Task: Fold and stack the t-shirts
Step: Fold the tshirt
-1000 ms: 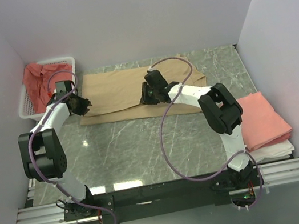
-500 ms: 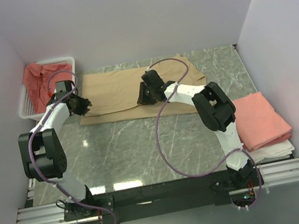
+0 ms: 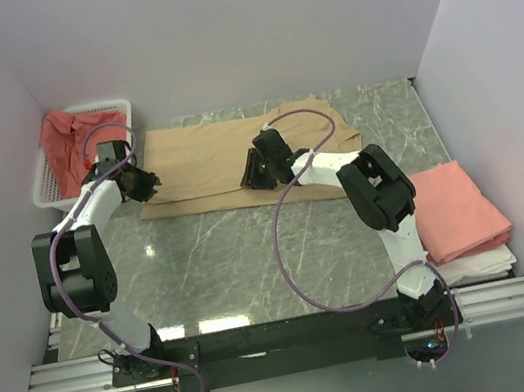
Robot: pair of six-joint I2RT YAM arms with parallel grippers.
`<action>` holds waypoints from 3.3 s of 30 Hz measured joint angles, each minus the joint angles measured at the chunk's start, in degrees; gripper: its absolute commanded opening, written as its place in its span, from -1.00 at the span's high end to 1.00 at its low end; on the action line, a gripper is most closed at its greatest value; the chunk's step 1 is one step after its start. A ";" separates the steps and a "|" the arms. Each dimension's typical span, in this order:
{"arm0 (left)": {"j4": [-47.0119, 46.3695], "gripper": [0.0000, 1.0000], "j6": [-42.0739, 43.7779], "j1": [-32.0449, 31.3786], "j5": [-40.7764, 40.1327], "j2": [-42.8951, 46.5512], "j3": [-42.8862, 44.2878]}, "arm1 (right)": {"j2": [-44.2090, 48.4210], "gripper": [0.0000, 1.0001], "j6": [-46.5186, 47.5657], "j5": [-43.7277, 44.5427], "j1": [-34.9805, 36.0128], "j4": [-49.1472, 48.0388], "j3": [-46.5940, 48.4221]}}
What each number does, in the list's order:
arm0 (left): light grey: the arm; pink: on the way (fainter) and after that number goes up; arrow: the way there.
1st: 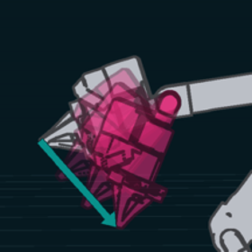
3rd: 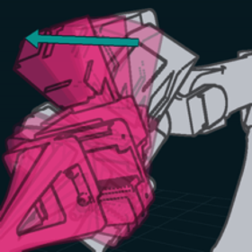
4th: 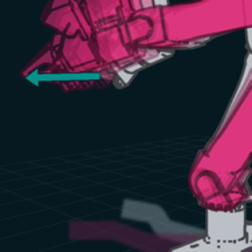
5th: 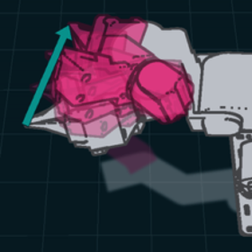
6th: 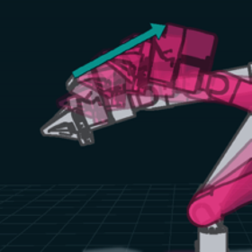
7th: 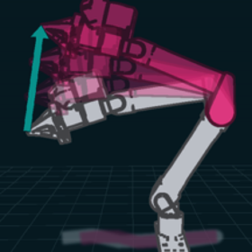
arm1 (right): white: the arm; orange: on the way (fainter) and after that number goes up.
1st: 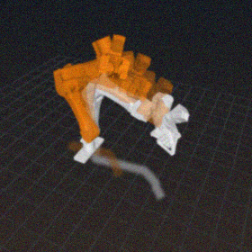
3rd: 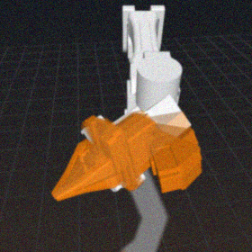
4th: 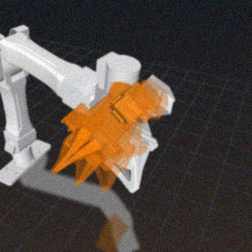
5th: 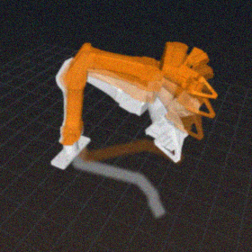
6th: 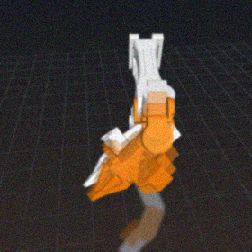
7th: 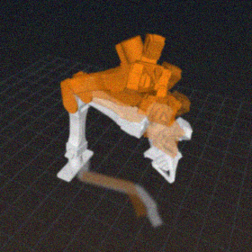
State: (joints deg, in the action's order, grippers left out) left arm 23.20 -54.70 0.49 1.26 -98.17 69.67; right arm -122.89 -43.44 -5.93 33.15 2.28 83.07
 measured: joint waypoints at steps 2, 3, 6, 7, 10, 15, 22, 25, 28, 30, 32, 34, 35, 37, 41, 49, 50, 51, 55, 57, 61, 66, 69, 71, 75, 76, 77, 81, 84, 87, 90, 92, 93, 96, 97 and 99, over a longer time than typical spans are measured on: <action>0.02 0.36 0.00 0.00 0.00 0.00 0.07 | 0.63 0.04 -0.55 -0.07 0.00 -0.26 -1.07; 0.00 0.37 0.00 0.00 0.00 0.00 0.11 | 0.66 0.04 -0.70 -0.15 0.02 -0.31 -1.16; 0.02 0.36 -0.02 0.00 0.00 0.00 0.22 | 0.66 0.04 -1.07 -0.20 0.11 -0.61 -1.16; 0.02 0.37 0.00 0.00 0.00 0.00 0.22 | 0.66 0.04 -1.09 -0.24 0.11 -0.61 -1.16; 0.07 0.37 0.00 0.00 0.00 0.00 0.42 | 0.66 0.05 -1.53 -0.33 0.15 -0.61 -1.16; 0.07 0.37 0.00 0.00 0.02 0.00 0.44 | 0.46 0.06 -1.97 -0.55 0.15 -0.48 -0.72; 0.04 0.37 0.02 0.00 0.26 0.00 0.44 | -0.72 0.07 -3.34 -2.05 -0.28 -0.66 1.90; 0.02 0.36 0.02 0.00 0.46 0.00 0.44 | -1.49 0.06 -4.15 -3.10 -0.66 -1.57 3.21; 0.02 0.36 0.02 0.00 0.52 0.00 0.44 | -2.78 0.07 -5.22 -4.44 -1.40 -2.47 4.48; -0.02 0.36 0.02 0.00 0.68 0.00 0.44 | -3.98 0.07 -6.01 -5.35 -2.14 -2.97 5.46; -0.04 0.36 0.02 0.00 0.90 0.00 0.44 | -5.20 0.07 -6.78 -6.27 -2.91 -3.08 6.29; -0.09 0.37 0.04 0.00 1.07 0.00 0.44 | -6.29 0.07 -7.48 -7.10 -3.52 -3.17 7.10; -0.13 0.36 0.04 0.00 1.09 0.00 0.44 | -6.82 0.07 -7.82 -7.39 -3.72 -3.17 7.61; -0.15 0.36 0.11 -0.24 1.05 0.00 0.44 | -7.67 0.07 -8.61 -8.44 -4.15 -3.74 8.20; -0.17 0.37 0.24 -1.27 1.07 -0.02 0.44 | -8.24 0.07 -9.81 -9.38 -4.79 -4.68 8.79; -0.17 0.38 0.20 -1.66 0.07 -0.02 0.42 | -8.46 0.04 -10.67 -10.91 -5.29 -5.20 8.90; -0.24 0.38 0.17 -1.66 -0.68 0.07 0.28 | -8.31 0.03 -10.49 -10.86 -5.33 -4.83 8.90; -0.39 0.39 -0.02 -1.66 -1.42 0.28 -0.15 | -7.98 0.03 -10.19 -10.75 -5.38 -4.24 8.85; -1.27 0.46 -0.76 -1.66 -4.24 3.04 -4.57 | -2.16 0.00 -7.85 -8.48 -5.57 -0.50 5.33; -1.53 0.46 -1.62 -1.66 -6.14 4.59 -7.06 | 4.61 -0.02 -6.51 -6.86 -5.99 1.16 0.15; -2.08 0.47 -2.60 -1.66 -9.86 6.64 -11.23 | 20.17 -0.05 -4.70 -3.21 -8.09 3.67 -10.69; -2.56 0.47 -3.56 -1.68 -14.75 7.10 -12.55 | 34.42 -0.08 -3.26 0.04 -11.96 4.09 -24.37; -2.75 0.42 -3.67 -1.77 -17.88 7.10 -12.55 | 38.97 -0.08 -2.75 1.31 -13.90 4.76 -32.87; -2.80 0.38 -3.69 -1.79 -19.41 7.10 -12.55 | 40.44 -0.08 -2.43 1.68 -14.97 5.33 -37.51; -3.04 0.29 -4.17 -1.99 -20.94 6.91 -12.55 | 42.95 -0.08 -1.57 2.05 -17.05 6.91 -42.97; -3.21 0.27 -4.55 -2.21 -21.38 6.62 -12.55 | 43.50 -0.08 -1.40 2.10 -17.49 7.23 -43.41; -3.32 0.25 -4.74 -2.38 -21.75 6.34 -12.55 | 44.13 -0.08 -1.18 2.16 -17.97 7.30 -43.71; -3.45 0.20 -5.05 -3.02 -22.75 3.93 -12.55 | 46.86 -0.08 -0.37 2.49 -19.37 7.17 -44.44; -3.45 0.18 -5.22 -3.10 -23.47 2.40 -12.55 | 48.43 -0.08 -0.07 2.51 -19.96 7.08 -45.20; -3.61 0.17 -5.66 -3.10 -24.11 1.64 -12.55 | 49.22 -0.08 0.33 2.51 -20.57 7.06 -45.97; -3.74 0.17 -6.03 -3.10 -24.57 0.70 -12.44 | 49.64 -0.09 0.76 2.51 -21.22 7.21 -46.49; -4.11 0.17 -6.05 -3.10 -24.59 -0.22 -12.41 | 50.25 -0.09 1.01 2.51 -21.64 7.30 -47.06; -4.33 0.18 -6.05 -3.10 -24.59 -0.72 -12.41 | 50.53 -0.09 1.14 2.51 -21.81 7.41 -47.25; -4.96 0.19 -6.05 -3.10 -24.68 -1.68 -12.24 | 51.60 -0.09 1.38 2.56 -22.60 7.45 -47.76; -5.07 0.20 -6.08 -3.10 -24.70 -1.88 -11.96 | 51.93 -0.10 1.40 2.67 -22.93 7.50 -47.91; -5.51 0.29 -6.08 -3.10 -24.72 -2.25 -11.67 | 52.50 -0.10 1.49 3.06 -23.58 7.48 -48.19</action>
State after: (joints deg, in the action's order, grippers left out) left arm 17.69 -60.77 -2.61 -23.46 -100.42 58.00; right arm -70.39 -41.95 -2.87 9.56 9.76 34.87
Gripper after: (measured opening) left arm 0.399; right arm 0.548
